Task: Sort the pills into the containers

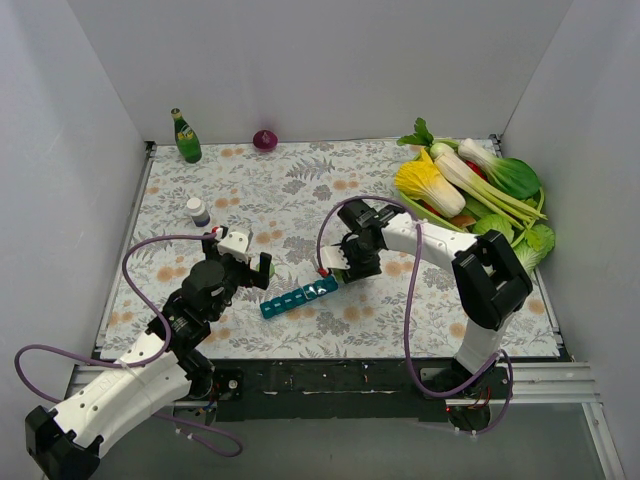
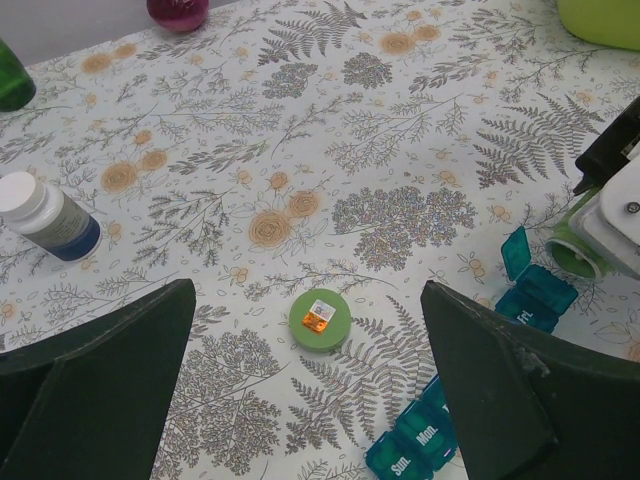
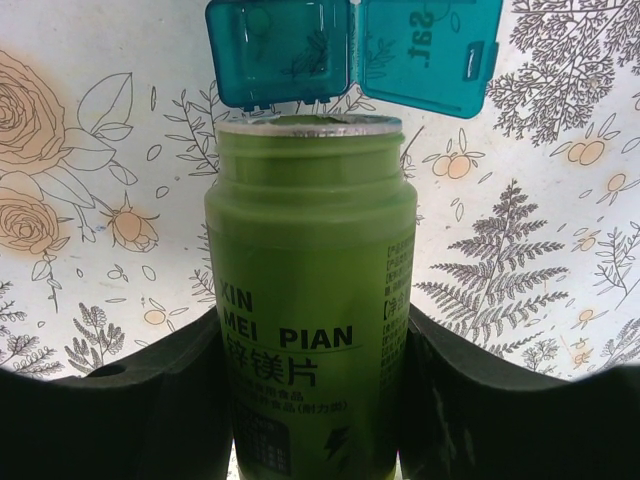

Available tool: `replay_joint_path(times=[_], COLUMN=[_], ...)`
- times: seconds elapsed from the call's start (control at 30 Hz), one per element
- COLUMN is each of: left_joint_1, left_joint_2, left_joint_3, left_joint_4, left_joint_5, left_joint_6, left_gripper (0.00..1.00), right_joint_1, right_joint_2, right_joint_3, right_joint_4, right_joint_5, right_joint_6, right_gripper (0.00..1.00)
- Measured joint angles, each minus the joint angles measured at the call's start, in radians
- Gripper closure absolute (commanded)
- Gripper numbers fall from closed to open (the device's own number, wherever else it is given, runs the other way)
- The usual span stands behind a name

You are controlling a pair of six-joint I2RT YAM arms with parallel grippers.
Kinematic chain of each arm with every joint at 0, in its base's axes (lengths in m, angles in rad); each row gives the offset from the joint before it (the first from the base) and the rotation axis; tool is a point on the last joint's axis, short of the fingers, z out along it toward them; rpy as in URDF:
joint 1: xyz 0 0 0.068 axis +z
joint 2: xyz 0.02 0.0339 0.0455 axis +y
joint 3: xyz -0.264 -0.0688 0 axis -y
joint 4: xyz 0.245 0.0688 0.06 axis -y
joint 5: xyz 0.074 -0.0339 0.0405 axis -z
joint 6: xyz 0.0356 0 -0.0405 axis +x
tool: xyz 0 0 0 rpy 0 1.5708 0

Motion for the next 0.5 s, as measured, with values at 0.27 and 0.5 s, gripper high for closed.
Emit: replay_joint_path(times=[0.27,0.5], left_joint_1=[0.000,0.000], left_joint_2=[-0.006,-0.010], left_joint_3=[0.000,0.000], left_joint_4=[0.000,0.000], left_joint_5=[0.000,0.002], left_joint_6=[0.000,0.000], left_gripper=[0.02,0.02], right_joint_1=[0.021,0.038], right_joint_2=[0.011,0.017], right_joint_3=[0.014,0.028], right_joint_4=[-0.019,-0.036], right_joint_5=[0.039,0.071], right_joint_6=[0.006,0.018], right_gripper=[0.99,0.99])
